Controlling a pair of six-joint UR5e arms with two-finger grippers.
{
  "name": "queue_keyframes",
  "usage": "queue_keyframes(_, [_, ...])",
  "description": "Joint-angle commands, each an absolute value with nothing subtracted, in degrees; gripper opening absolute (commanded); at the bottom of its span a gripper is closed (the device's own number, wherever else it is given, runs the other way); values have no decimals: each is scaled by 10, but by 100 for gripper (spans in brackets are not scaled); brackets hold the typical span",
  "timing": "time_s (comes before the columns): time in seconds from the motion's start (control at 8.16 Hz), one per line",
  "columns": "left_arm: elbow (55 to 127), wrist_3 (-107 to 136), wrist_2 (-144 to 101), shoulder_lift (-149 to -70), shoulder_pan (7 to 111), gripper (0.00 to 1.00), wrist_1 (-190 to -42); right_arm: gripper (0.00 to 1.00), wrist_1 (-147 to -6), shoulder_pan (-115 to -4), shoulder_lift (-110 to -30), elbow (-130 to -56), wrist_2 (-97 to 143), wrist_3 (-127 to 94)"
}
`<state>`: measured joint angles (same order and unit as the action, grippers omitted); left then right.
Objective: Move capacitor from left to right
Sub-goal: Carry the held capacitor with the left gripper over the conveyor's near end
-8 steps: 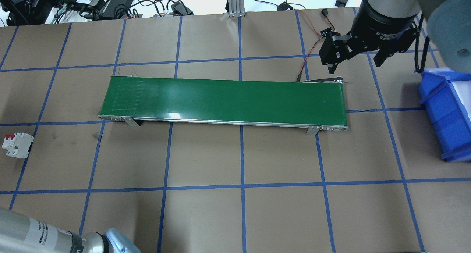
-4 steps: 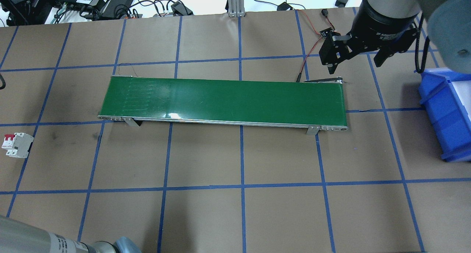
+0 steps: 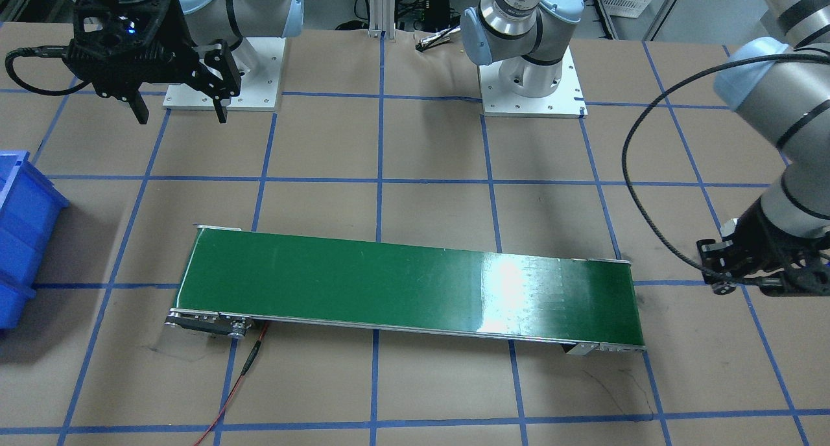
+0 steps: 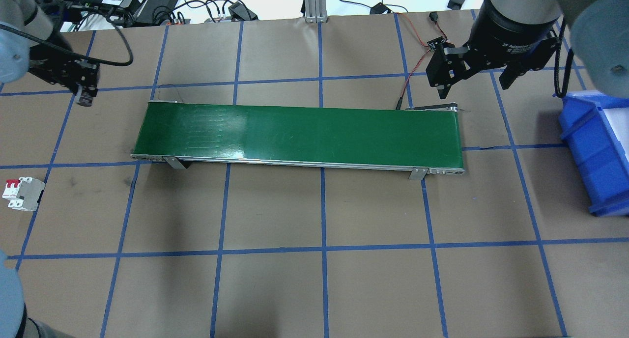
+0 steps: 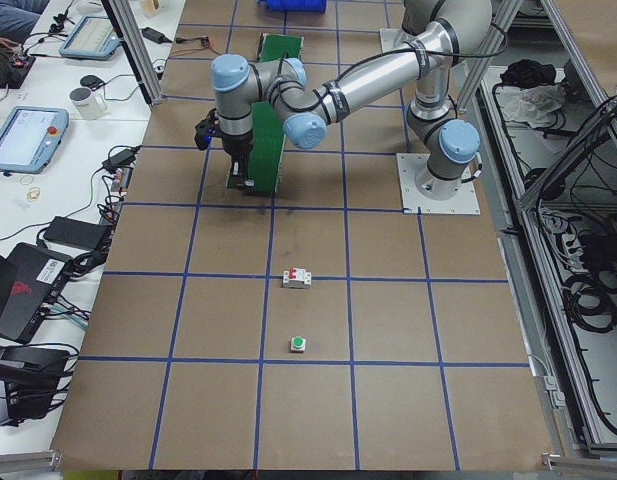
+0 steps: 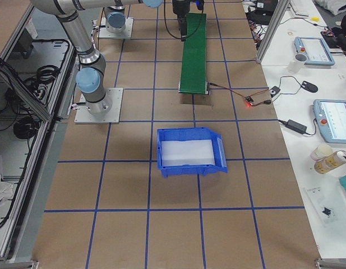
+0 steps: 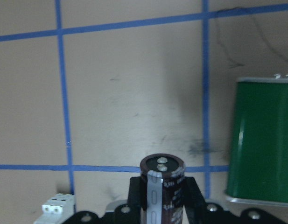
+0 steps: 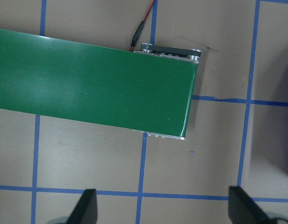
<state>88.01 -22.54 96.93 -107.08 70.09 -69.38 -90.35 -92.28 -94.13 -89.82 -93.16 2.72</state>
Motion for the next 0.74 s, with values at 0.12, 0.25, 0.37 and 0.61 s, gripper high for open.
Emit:
queue_keyframes(0.12, [880,-127,932,-1089,781,0,-695,100,-904,-923,-941,-898,-932,27])
queue_keyframes(0.25, [880,-121,927,-1094,789,0,-695,100,-904,-923,-941,-898,-932,27])
queue_keyframes(0.37, [880,-108,919,-1096,797,0,-695,100,-904,-923,-941,-898,-932,27])
queue_keyframes(0.61, [880,-109,918,-1117,802,0,-694,100,-903,-923,-941,-898,-933,27])
